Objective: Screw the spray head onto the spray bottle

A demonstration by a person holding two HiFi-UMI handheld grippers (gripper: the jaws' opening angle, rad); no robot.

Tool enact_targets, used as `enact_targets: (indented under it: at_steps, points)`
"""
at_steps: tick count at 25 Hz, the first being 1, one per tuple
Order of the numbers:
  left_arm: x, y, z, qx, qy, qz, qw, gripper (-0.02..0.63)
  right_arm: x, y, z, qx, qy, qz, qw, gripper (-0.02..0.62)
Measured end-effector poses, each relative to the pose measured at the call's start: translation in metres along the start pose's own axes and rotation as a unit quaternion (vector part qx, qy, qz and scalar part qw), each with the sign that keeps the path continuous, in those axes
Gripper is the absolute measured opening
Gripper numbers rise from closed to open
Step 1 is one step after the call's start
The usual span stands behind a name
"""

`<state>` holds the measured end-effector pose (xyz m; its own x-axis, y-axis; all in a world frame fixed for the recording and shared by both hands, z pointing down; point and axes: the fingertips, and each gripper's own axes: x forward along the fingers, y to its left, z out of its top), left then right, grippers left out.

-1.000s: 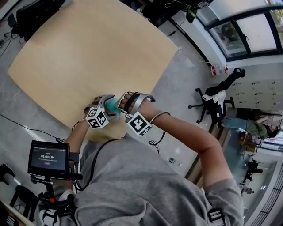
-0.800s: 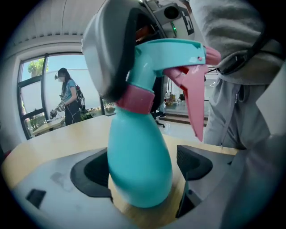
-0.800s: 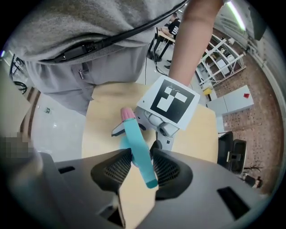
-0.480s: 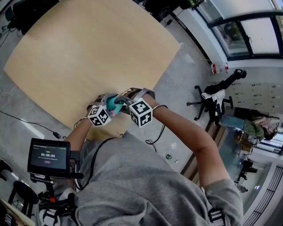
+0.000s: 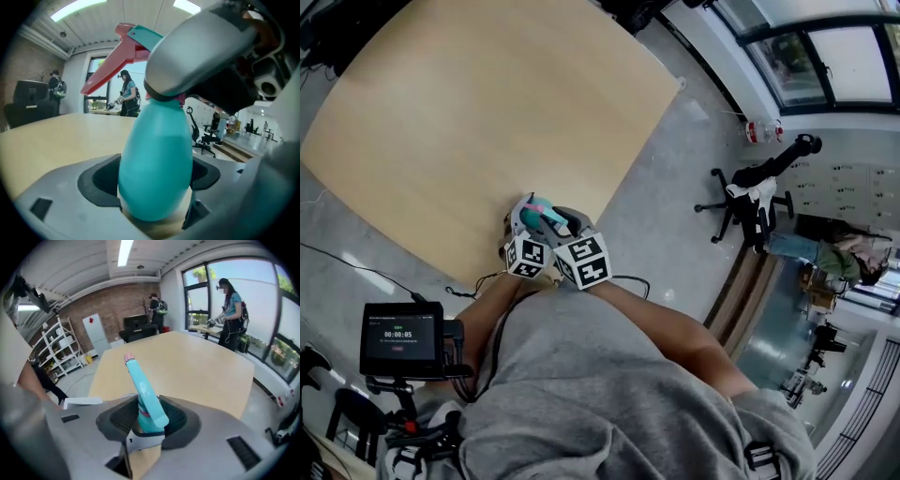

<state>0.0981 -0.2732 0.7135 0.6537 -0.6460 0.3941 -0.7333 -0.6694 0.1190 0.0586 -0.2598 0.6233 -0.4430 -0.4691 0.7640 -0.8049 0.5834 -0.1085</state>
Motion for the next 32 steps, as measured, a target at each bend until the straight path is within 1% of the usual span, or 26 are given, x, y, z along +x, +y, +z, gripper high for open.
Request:
enact_targets:
  at_steps: [1,3,5,7,8,9,10,11,12,13,15,16,17,19,20,22,23,24,25,26,27,28,29,30,31,32]
  points:
    - [0.0,0.002,-0.001,-0.012,0.003,0.01,0.9999,0.399,0.001,0.001,0.001,0.008,-0.003,-0.006,1.0,0.133]
    - [-0.001,0.002,-0.002,-0.021,0.004,0.007,0.9997,0.399,0.002,0.004,-0.001,-0.012,-0.001,0.01,1.0,0.135]
    - [0.0,-0.001,-0.004,-0.013,0.001,-0.015,0.9998,0.399,-0.001,0.008,-0.003,-0.057,0.012,0.045,0.997,0.136]
    - [0.001,-0.004,-0.004,-0.003,-0.002,-0.05,0.9987,0.399,-0.013,0.011,0.003,-0.122,0.016,0.077,0.989,0.157]
    - [0.002,-0.006,-0.003,0.005,-0.004,-0.072,0.9974,0.399,-0.023,0.012,0.009,-0.17,0.011,0.091,0.981,0.164]
    - [0.003,-0.008,-0.003,0.016,-0.003,-0.098,0.9951,0.399,-0.033,0.014,0.014,-0.229,0.006,0.108,0.967,0.169]
    - [0.003,-0.01,-0.004,0.029,-0.002,-0.126,0.9916,0.399,-0.044,0.018,0.018,-0.302,0.005,0.127,0.945,0.169]
    - [0.002,-0.012,-0.005,0.041,0.0,-0.155,0.987,0.399,-0.055,0.023,0.019,-0.389,0.009,0.148,0.909,0.169]
    - [0.0,-0.014,-0.006,0.051,0.003,-0.184,0.9816,0.399,-0.064,0.025,0.017,-0.487,0.019,0.164,0.858,0.169]
    - [-0.001,-0.016,-0.008,0.06,0.008,-0.212,0.9755,0.399,-0.071,0.025,0.013,-0.589,0.03,0.173,0.789,0.169]
    - [-0.004,-0.017,-0.012,0.079,0.02,-0.256,0.9632,0.399,-0.075,0.021,0.009,-0.759,0.037,0.168,0.628,0.169]
    - [-0.006,-0.017,-0.014,0.087,0.027,-0.272,0.9579,0.399,-0.074,0.021,0.01,-0.808,0.033,0.17,0.563,0.169]
    - [-0.006,-0.018,-0.015,0.094,0.033,-0.285,0.9535,0.399,-0.072,0.024,0.01,-0.834,0.028,0.18,0.52,0.169]
    - [-0.006,-0.018,-0.016,0.103,0.041,-0.299,0.9477,0.399,-0.066,0.035,0.008,-0.858,0.023,0.217,0.466,0.169]
    - [-0.006,-0.019,-0.017,0.105,0.044,-0.303,0.9462,0.399,-0.061,0.037,0.005,-0.872,0.029,0.231,0.43,0.169]
    - [-0.003,-0.02,-0.018,0.106,0.049,-0.306,0.9448,0.399,-0.051,0.033,0.0,-0.907,0.056,0.243,0.339,0.172]
    - [-0.002,-0.02,-0.018,0.107,0.05,-0.307,0.9443,0.399,-0.045,0.029,-0.003,-0.919,0.069,0.245,0.301,0.176]
    - [0.0,-0.02,-0.017,0.106,0.052,-0.308,0.9438,0.399,-0.04,0.024,-0.006,-0.926,0.081,0.247,0.274,0.183]
    - [0.001,-0.02,-0.017,0.106,0.053,-0.31,0.9433,0.399,-0.034,0.019,-0.01,-0.93,0.091,0.249,0.254,0.183]
    - [0.001,-0.021,-0.017,0.106,0.054,-0.312,0.9427,0.399,-0.028,0.014,-0.014,-0.933,0.1,0.25,0.241,0.183]
    - [0.002,-0.021,-0.017,0.107,0.055,-0.313,0.9423,0.399,-0.022,0.01,-0.017,-0.933,0.107,0.25,0.235,0.183]
    - [0.003,-0.022,-0.017,0.107,0.055,-0.313,0.9422,0.399,-0.016,0.006,-0.021,-0.931,0.113,0.251,0.241,0.183]
    - [0.003,-0.023,-0.017,0.107,0.055,-0.312,0.9424,0.399,-0.011,0.004,-0.026,-0.923,0.118,0.255,0.264,0.179]
    - [0.004,-0.024,-0.017,0.107,0.054,-0.31,0.943,0.399,-0.007,0.004,-0.029,-0.907,0.127,0.257,0.309,0.154]
    - [0.005,-0.025,-0.016,0.108,0.051,-0.307,0.9442,0.4,-0.004,0.006,-0.031,-0.878,0.141,0.258,0.377,0.131]
    - [0.006,-0.026,-0.014,0.108,0.048,-0.301,0.9461,0.4,-0.003,0.008,-0.03,-0.835,0.161,0.253,0.461,0.132]
